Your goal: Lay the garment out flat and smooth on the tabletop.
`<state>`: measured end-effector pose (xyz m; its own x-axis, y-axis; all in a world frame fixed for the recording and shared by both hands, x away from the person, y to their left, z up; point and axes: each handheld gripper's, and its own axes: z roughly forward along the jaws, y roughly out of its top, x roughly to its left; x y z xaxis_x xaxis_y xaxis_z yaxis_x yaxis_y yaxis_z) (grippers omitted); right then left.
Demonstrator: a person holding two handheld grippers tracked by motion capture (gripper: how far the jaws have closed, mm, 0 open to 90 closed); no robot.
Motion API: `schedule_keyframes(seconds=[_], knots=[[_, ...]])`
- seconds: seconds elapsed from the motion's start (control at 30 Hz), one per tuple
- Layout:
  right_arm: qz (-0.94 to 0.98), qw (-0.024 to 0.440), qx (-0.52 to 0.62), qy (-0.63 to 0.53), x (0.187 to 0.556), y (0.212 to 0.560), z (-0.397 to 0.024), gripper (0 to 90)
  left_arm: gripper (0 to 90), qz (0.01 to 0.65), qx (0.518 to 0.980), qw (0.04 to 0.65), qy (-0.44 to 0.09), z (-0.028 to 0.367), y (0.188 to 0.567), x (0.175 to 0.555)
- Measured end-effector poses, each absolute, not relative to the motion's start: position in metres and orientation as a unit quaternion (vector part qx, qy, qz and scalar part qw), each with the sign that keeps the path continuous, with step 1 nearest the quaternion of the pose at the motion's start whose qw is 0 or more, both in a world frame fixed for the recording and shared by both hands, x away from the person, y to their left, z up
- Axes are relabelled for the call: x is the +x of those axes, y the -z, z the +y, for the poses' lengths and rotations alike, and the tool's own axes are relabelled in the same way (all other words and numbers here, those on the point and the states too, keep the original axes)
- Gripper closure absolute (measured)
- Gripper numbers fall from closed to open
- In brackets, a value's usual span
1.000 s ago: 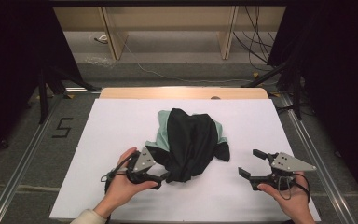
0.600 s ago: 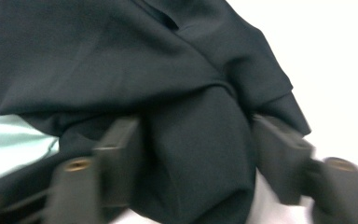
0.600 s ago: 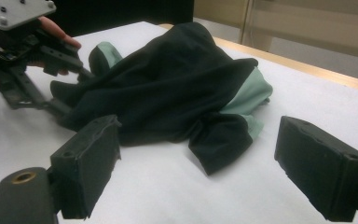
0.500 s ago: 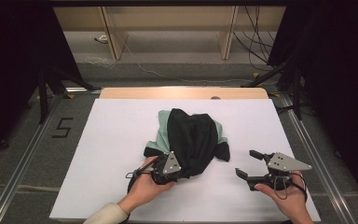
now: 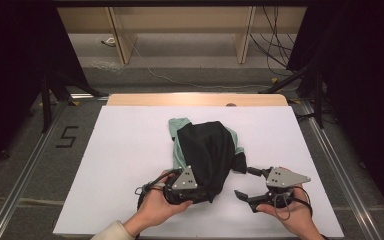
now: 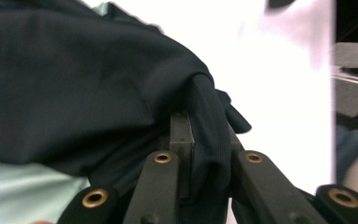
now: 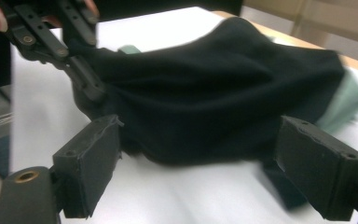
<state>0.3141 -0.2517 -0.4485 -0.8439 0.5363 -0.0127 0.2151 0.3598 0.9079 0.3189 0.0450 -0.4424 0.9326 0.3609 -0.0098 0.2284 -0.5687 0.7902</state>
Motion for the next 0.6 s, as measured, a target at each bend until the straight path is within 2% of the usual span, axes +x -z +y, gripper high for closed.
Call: schedule_keyframes(seconds=[0.2, 0.4, 0.43, 0.47, 0.5, 0.53, 0.6], knots=[[0.827, 0.134, 0.188, -0.513, 0.309, 0.451, -0.22, 15.5, 82.3, 0.174, 0.873, 0.449, -0.085, 0.045, 0.432, 0.328], [0.84, 0.141, 0.15, -0.503, 0.319, 0.451, -0.187, 17.1, 81.9, 0.181, 0.86, 0.462, -0.115, 0.048, 0.414, 0.346], [0.842, 0.146, 0.146, -0.498, 0.323, 0.45, -0.182, 20.4, 81.9, 0.182, 0.859, 0.463, -0.122, 0.048, 0.412, 0.35], [0.846, 0.16, 0.144, -0.488, 0.327, 0.449, -0.177, 28.0, 81.8, 0.185, 0.857, 0.465, -0.124, 0.049, 0.411, 0.353], [0.85, 0.162, 0.144, -0.479, 0.337, 0.447, -0.173, 46.5, 81.5, 0.192, 0.853, 0.467, -0.129, 0.051, 0.41, 0.36], [0.85, 0.162, 0.144, -0.479, 0.337, 0.447, -0.173, 46.5, 81.4, 0.192, 0.853, 0.467, -0.129, 0.051, 0.41, 0.36], [0.85, 0.162, 0.155, -0.476, 0.347, 0.444, -0.173, 64.0, 81.0, 0.203, 0.847, 0.472, -0.133, 0.055, 0.411, 0.368]])
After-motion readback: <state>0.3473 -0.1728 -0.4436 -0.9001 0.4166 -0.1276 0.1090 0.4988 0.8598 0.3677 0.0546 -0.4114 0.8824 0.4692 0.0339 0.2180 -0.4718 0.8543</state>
